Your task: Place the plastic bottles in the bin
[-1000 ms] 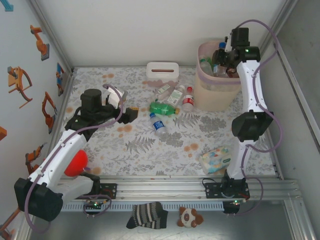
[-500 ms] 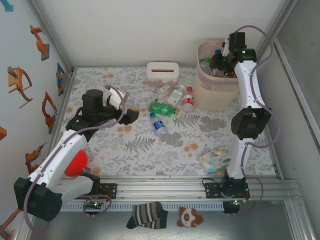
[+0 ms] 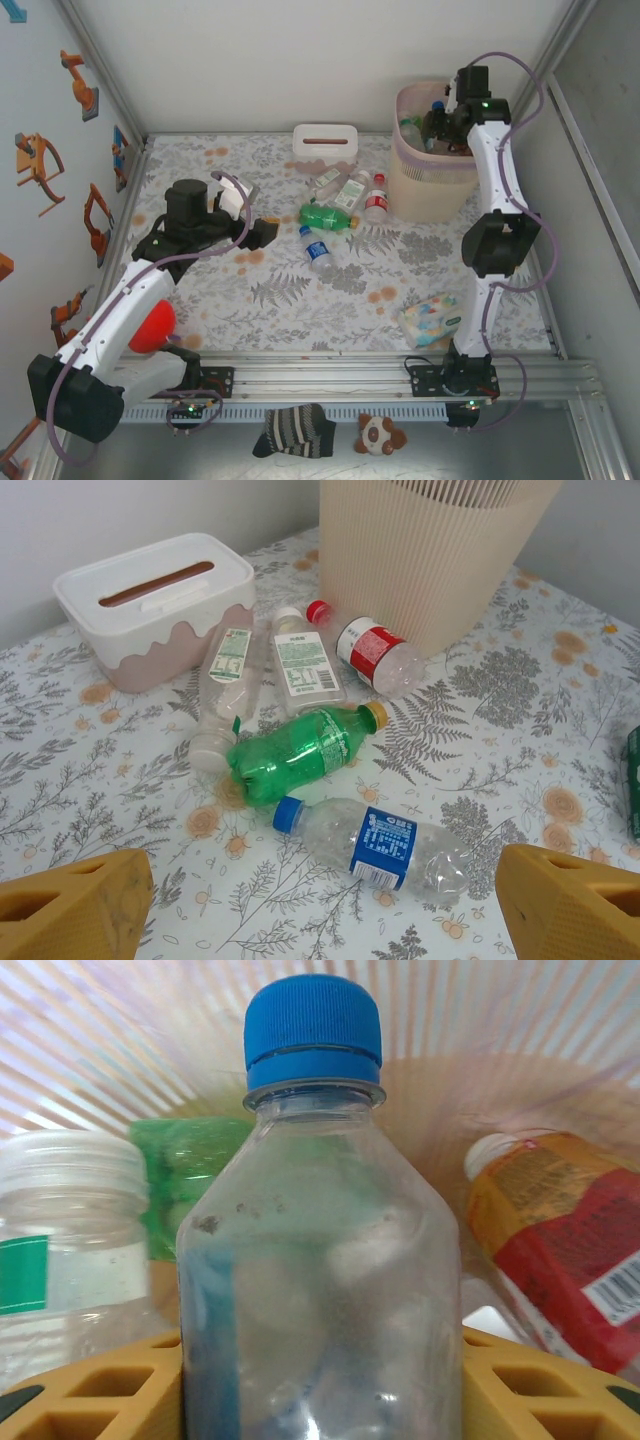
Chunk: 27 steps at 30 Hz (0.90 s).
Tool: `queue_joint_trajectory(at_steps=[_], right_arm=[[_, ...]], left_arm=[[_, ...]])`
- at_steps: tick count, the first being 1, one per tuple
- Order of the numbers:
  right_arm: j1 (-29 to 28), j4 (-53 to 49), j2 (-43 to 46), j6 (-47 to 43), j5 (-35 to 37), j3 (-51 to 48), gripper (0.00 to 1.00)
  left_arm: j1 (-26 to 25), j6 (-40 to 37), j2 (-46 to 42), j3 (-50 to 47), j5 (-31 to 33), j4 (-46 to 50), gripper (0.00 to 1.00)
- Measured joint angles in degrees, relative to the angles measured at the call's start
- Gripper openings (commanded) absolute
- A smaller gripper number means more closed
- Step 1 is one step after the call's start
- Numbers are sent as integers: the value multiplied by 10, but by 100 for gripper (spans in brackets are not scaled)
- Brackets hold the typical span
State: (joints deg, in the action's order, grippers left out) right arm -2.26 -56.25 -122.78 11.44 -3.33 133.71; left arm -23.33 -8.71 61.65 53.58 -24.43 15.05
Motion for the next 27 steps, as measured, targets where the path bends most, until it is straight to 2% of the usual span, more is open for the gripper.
queue_joint_trajectory(at_steps=[4,7,17,27], right_arm=[[-10,-16,0,-27,46,0,57],[-13,-29,0,-37,53,0,60],[-12,-60,-14,-34,5,12,73],[-13,-76,9,-23,6,22,75]], left_arm=[[0,0,2,1,0,0,88],[0,0,4,3,0,0,88],[-3,0,5,4,0,0,88],[-3,-2,5,4,1,1,88]])
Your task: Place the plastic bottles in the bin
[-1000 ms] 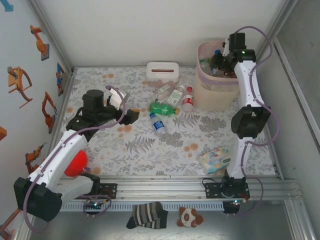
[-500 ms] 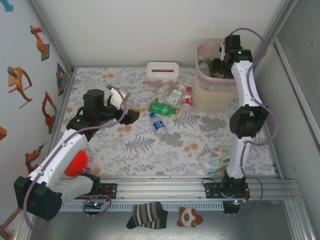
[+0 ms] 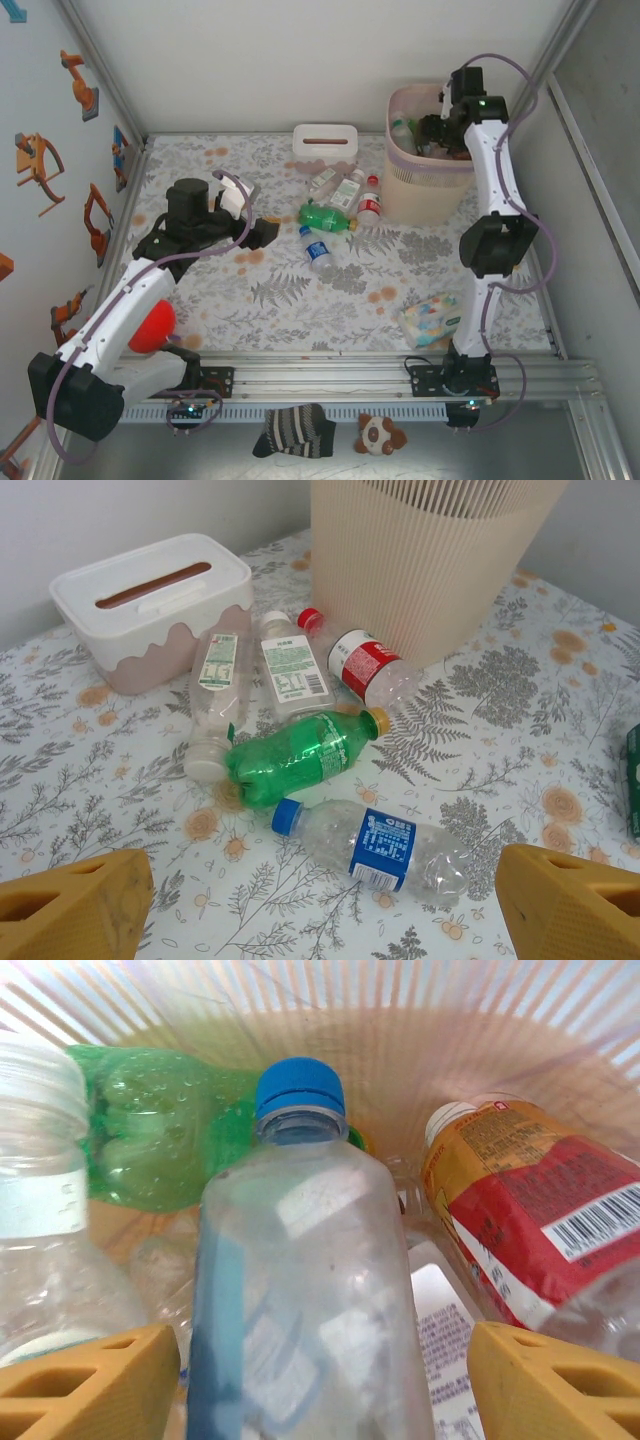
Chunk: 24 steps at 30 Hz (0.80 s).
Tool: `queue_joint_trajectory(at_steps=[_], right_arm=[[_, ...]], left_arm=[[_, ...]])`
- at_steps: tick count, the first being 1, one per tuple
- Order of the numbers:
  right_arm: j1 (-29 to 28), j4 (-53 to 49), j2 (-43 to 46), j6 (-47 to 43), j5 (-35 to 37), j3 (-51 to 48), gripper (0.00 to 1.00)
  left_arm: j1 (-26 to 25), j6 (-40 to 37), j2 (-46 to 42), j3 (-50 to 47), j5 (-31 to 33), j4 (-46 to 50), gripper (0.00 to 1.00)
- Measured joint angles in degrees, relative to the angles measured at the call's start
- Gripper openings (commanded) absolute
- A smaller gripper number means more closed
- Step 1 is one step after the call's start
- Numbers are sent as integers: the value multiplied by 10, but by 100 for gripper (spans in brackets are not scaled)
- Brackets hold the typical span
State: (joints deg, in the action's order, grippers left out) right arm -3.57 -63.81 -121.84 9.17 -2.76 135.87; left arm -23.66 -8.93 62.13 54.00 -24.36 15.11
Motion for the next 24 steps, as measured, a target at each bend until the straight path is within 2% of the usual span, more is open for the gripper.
queue_joint_trajectory(at_steps=[16,24], right_arm=[[-5,-3,122,26,-27,-2,68],[-49,9,216,51,-35,-93,64]], left_arm=[[0,0,2,4,0,1,88],[0,0,5,5,0,3,88]])
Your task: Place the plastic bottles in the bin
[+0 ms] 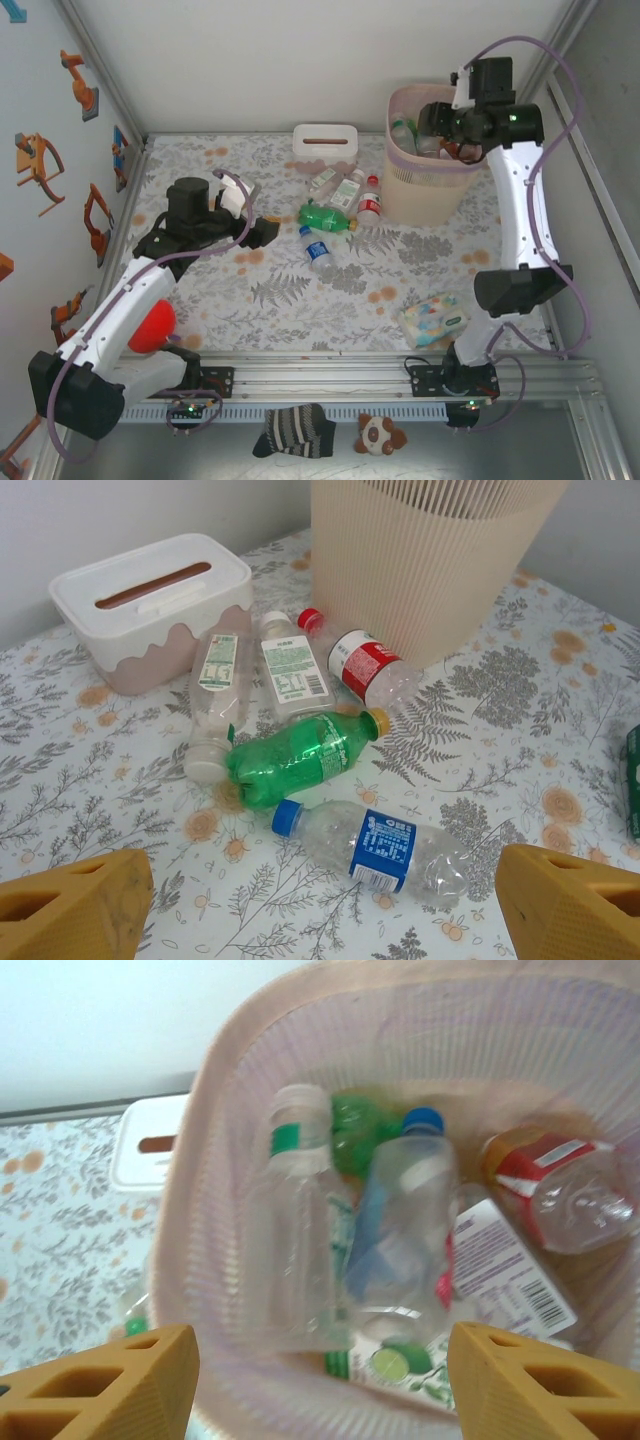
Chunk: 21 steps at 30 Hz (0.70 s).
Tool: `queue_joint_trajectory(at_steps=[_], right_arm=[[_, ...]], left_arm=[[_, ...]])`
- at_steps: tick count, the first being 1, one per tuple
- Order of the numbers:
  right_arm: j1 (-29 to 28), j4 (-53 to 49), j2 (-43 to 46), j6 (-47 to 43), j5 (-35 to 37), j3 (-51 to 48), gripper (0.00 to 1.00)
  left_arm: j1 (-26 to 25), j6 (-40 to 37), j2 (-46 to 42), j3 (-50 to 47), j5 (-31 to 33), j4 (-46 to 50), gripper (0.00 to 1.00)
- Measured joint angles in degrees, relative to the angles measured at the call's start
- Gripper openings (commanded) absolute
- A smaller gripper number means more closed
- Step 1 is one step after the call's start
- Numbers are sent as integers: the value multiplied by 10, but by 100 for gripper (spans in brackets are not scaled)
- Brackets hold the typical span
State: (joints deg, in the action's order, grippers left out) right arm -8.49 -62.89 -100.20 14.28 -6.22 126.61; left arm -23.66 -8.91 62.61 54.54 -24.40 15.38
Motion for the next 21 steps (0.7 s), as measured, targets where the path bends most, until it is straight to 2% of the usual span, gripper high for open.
queue_joint_trajectory(at_steps=[5,12,16,21], right_arm=[[-53,20,47,24,16,-66,63],[-146,62,80,56,83,-165,61],[-192,87,65,71,126,-202,59],[-242,131,2,85,193,-221,58]], left_arm=[[0,0,0,1,0,1,88],[0,0,0,1,0,1,88],[0,0,0,1,-1,1,88],[0,0,0,1,0,1,88]])
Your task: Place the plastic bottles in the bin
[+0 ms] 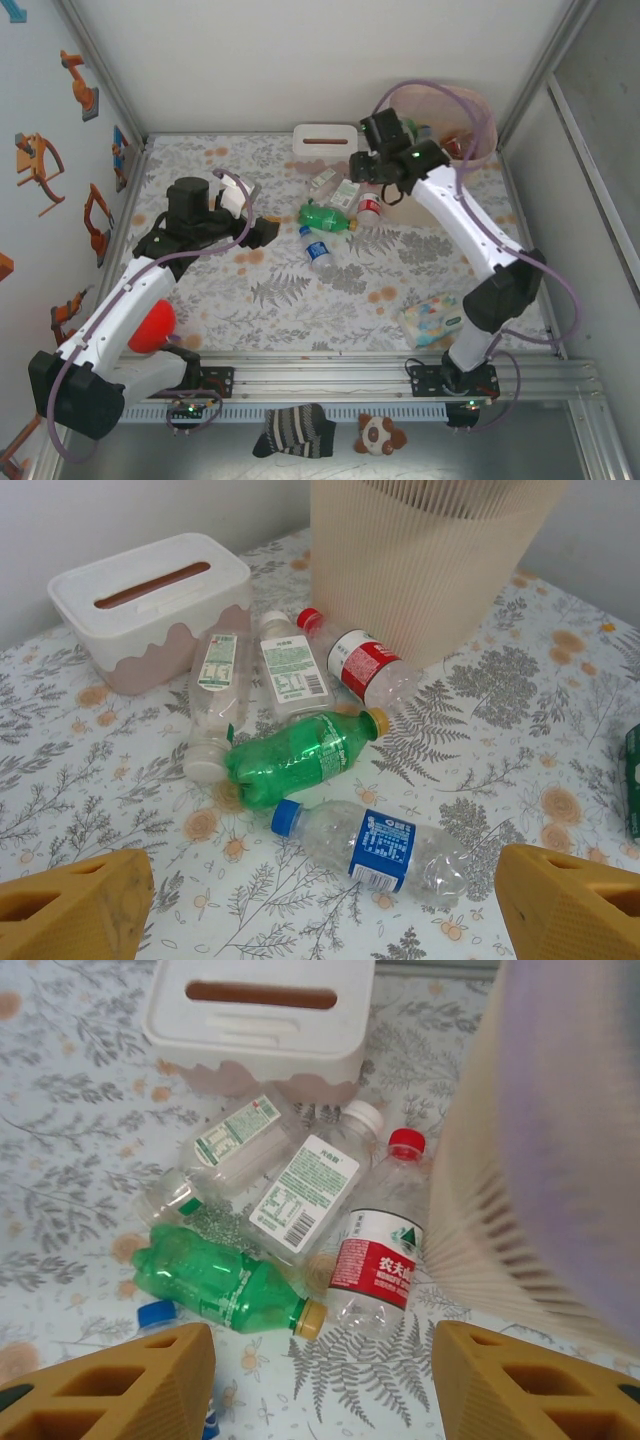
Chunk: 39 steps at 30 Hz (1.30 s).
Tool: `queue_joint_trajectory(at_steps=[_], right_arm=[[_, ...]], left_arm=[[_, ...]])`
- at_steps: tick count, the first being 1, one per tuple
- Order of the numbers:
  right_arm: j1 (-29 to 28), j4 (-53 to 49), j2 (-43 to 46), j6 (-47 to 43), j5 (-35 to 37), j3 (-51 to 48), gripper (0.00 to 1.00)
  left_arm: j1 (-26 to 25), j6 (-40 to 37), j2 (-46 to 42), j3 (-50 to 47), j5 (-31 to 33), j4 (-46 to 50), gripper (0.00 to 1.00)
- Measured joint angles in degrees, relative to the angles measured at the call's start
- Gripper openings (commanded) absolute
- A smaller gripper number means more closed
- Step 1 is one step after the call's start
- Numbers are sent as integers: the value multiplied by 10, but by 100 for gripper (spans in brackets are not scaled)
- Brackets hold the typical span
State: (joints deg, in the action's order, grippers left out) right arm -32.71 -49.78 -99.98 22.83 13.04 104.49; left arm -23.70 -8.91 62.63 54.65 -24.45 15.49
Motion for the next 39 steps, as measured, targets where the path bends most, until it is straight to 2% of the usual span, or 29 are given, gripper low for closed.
queue_joint_trajectory(at_steps=[8,17,24,32,39], right_arm=[[-22,45,-110,27,47,-11,58],[-22,91,-193,83,44,-6,59],[-22,115,-261,133,47,32,65],[-22,124,-305,176,71,53,70],[-20,130,-333,192,76,72,71]], left_arm=[[-3,0,-5,0,0,0,88],[-3,0,-6,0,0,0,88],[-3,0,-11,0,0,0,88],[-3,0,-14,0,1,0,88],[-3,0,-14,0,3,0,88]])
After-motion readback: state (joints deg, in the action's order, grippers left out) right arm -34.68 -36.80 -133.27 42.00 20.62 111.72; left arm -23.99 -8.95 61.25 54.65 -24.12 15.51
